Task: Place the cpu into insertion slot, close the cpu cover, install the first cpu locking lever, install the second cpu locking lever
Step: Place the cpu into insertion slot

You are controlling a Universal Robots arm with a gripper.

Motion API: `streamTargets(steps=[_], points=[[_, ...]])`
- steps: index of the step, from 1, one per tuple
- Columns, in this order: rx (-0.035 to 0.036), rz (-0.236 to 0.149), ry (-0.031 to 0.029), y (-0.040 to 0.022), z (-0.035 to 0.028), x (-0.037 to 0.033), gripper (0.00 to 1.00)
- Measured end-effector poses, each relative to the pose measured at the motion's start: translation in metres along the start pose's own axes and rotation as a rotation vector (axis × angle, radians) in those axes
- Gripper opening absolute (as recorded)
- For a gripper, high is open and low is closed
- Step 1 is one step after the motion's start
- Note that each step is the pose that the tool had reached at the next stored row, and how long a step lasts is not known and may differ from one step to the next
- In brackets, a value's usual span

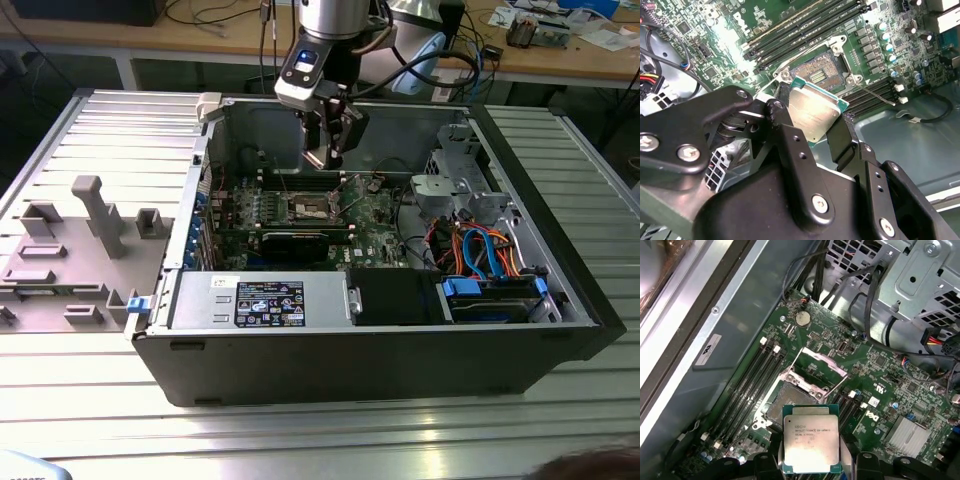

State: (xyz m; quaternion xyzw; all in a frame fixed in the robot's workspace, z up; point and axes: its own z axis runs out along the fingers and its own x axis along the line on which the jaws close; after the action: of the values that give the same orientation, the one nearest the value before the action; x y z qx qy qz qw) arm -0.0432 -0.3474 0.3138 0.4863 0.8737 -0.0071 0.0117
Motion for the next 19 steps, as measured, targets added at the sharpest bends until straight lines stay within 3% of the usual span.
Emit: streamTargets(steps=[19], points=[[0.0008, 0.031, 0.0001, -0.0016, 0.0018, 0.0011, 0.54]])
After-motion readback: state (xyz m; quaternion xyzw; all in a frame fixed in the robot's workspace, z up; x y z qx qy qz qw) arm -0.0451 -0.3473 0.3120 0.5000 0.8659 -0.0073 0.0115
